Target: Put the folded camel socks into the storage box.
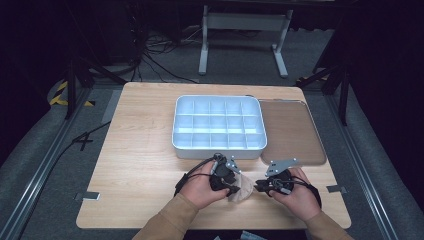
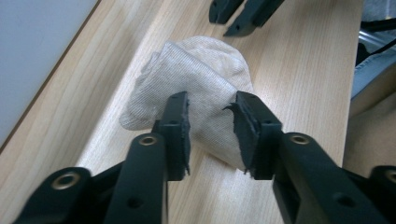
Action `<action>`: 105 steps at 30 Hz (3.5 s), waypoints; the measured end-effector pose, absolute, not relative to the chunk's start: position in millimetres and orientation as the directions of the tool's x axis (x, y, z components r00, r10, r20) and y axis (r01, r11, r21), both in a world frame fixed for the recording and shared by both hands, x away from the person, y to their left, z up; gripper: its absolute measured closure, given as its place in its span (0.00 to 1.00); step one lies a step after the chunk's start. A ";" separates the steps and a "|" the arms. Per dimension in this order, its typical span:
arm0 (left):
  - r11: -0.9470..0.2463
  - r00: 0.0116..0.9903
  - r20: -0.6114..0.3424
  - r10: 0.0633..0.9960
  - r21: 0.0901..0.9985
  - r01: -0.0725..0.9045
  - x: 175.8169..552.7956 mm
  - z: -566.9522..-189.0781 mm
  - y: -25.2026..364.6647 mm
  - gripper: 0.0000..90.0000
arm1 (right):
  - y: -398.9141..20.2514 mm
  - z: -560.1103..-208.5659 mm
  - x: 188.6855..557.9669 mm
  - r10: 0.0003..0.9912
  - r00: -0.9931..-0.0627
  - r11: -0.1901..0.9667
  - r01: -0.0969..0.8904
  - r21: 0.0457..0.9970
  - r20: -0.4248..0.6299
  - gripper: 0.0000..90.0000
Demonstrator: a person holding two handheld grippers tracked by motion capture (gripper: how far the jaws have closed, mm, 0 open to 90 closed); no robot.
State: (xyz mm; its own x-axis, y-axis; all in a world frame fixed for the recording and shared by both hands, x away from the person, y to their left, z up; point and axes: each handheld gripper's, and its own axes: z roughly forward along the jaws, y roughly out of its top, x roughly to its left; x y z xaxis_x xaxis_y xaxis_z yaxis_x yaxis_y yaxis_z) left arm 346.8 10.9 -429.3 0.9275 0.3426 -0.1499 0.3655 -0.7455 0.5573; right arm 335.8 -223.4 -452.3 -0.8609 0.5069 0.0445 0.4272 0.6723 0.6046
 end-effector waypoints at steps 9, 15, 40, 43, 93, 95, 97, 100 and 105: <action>-0.724 0.906 -0.210 0.368 0.547 0.420 356.6 -431.1 38.3 0.75 | -220.9 -453.3 335.3 0.505 -0.863 0.676 0.416 0.608 0.029 0.90; -0.722 0.888 -0.239 0.392 0.519 0.458 358.2 -432.2 47.8 0.79 | -217.9 -452.7 333.9 0.498 -0.867 0.682 0.404 0.610 0.017 0.91; -0.797 0.959 -0.125 0.256 0.534 0.282 345.9 -436.2 13.2 0.85 | -181.4 -465.3 327.8 0.418 -0.906 0.642 0.342 0.686 0.061 0.99; -0.803 0.963 -0.106 0.247 0.534 0.265 346.7 -436.3 10.1 0.83 | -182.2 -466.0 328.3 0.421 -0.904 0.634 0.350 0.689 0.072 0.99; -0.796 0.980 -0.109 0.167 0.571 0.200 355.7 -446.0 -10.5 0.61 | -226.3 -471.9 331.0 0.497 -0.853 0.585 0.466 0.664 0.160 0.94; -0.789 0.979 -0.123 0.165 0.579 0.206 356.7 -447.4 -9.5 0.58 | -226.7 -471.5 330.7 0.500 -0.851 0.585 0.468 0.663 0.161 0.93; -0.790 0.978 -0.128 0.166 0.576 0.209 357.5 -447.4 -8.3 0.58 | -227.0 -471.0 330.6 0.502 -0.850 0.583 0.470 0.663 0.162 0.92; -0.791 0.977 -0.128 0.168 0.575 0.211 357.3 -447.5 -8.9 0.58 | -228.3 -468.8 330.5 0.510 -0.846 0.576 0.471 0.668 0.156 0.91; -0.787 0.975 -0.135 0.175 0.576 0.221 357.4 -447.6 -9.0 0.58 | -235.6 -462.0 331.3 0.544 -0.825 0.543 0.485 0.685 0.153 0.88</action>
